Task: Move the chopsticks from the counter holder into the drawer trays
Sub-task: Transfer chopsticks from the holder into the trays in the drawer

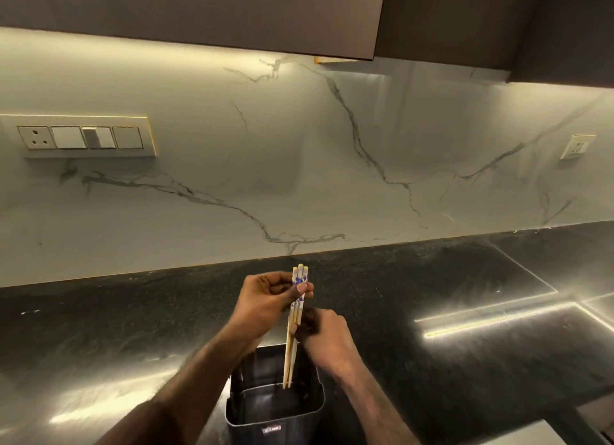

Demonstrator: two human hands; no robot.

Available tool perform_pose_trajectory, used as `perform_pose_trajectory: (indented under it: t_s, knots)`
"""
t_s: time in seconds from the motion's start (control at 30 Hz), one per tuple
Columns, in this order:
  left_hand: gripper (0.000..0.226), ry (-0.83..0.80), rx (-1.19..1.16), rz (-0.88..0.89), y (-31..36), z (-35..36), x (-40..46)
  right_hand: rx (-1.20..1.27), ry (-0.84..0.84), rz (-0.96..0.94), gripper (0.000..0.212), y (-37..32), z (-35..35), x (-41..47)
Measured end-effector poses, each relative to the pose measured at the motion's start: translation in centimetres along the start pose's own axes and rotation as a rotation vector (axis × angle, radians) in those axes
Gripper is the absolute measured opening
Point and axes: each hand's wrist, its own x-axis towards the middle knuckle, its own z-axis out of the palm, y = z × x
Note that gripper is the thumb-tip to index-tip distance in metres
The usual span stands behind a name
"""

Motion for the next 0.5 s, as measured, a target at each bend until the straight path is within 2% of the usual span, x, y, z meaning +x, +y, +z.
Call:
perform_pose_trajectory:
  t_s: [0.2, 0.33, 0.5]
  knots:
    - [0.019, 0.027, 0.014, 0.19, 6.1, 0.2, -2.4, 0.077, -0.069, -0.04, 0.015, -1.0, 0.8, -2.9]
    - [0.036, 0.055, -0.029, 0.284, 9.2, 0.7, -4.5, 0.351, -0.162, 0.046, 0.014, -1.6, 0.4, -5.6]
    - [0.055, 0.042, -0.025, 0.306, 10.5, 2.3, -6.4, 0.484, -0.2, 0.136, 0.021, -1.5, -1.2, -9.3]
